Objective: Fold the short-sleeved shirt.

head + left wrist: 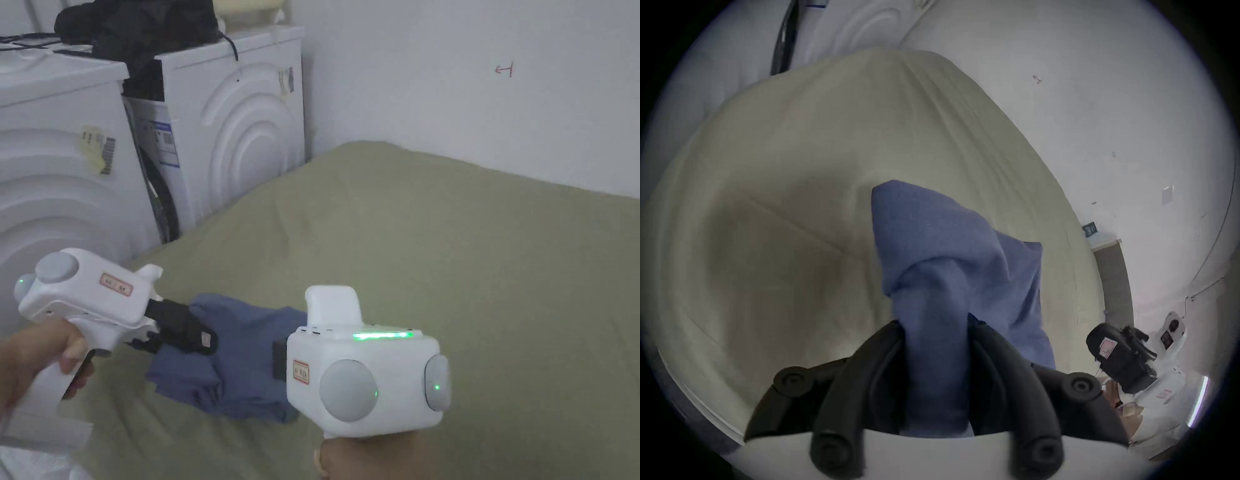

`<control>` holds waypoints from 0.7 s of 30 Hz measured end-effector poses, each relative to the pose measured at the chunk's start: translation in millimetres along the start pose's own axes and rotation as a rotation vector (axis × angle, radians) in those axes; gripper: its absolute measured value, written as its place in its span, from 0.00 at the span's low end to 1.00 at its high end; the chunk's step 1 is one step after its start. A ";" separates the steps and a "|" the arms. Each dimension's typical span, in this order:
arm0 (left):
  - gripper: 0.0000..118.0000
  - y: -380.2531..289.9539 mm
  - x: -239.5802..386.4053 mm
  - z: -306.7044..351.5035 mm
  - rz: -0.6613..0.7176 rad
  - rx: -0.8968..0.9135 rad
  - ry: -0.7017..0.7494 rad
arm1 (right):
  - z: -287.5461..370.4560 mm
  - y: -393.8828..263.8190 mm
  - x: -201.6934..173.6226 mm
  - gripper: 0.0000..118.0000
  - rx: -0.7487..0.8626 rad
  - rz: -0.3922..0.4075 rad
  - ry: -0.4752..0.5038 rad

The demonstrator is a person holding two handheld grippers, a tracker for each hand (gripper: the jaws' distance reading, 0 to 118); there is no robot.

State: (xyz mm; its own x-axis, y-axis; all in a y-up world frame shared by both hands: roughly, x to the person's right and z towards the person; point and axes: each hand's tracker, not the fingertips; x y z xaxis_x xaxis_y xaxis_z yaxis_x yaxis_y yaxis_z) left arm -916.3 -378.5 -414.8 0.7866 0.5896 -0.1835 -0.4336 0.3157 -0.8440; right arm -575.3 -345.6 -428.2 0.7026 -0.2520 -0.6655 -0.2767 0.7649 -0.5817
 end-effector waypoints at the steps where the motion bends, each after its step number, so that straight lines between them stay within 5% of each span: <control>1: 0.22 5.3 -9.1 1.2 0.011 0.001 -0.012 | -1.0 -0.5 0.6 0.05 -0.011 0.000 0.007; 4: 0.33 10.6 6.6 0.3 -0.052 -0.014 0.107 | 10.2 -3.8 10.2 0.05 -0.013 0.007 0.012; 6: 0.78 13.6 19.2 11.2 -0.142 0.022 0.266 | 24.8 -4.8 23.2 0.05 -0.010 0.003 0.008; 7: 0.90 16.2 25.8 20.4 -0.143 0.069 0.287 | 34.9 -5.1 31.2 0.05 -0.012 -0.009 0.003; 9: 0.82 10.2 56.8 36.7 -0.109 0.164 0.339 | 59.4 -7.6 49.1 0.05 -0.008 -0.020 -0.005; 10: 0.70 8.2 69.0 43.8 -0.101 0.214 0.347 | 71.7 -9.9 57.6 0.05 0.004 -0.021 -0.024; 11: 0.54 3.5 83.6 49.5 -0.104 0.287 0.301 | 85.5 -12.7 67.3 0.05 0.016 -0.019 -0.047; 13: 0.03 -9.3 112.2 50.1 -0.134 0.374 0.216 | 116.2 -20.4 91.1 0.05 0.023 -0.032 -0.086; 16: 0.01 -37.7 181.5 26.7 -0.238 0.446 0.147 | 165.6 -37.4 127.6 0.05 0.066 -0.057 -0.182; 21: 0.01 -94.2 294.9 -67.7 -0.383 0.315 0.070 | 253.8 -71.5 200.6 0.05 0.103 -0.100 -0.322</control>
State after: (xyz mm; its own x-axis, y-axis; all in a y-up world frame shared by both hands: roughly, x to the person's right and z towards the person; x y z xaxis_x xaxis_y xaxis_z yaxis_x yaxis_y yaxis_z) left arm -613.7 -284.7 -423.5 0.9382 0.3395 0.0677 -0.2108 0.7153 -0.6663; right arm -248.2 -300.4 -401.3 0.8981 -0.1414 -0.4164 -0.1399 0.8057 -0.5755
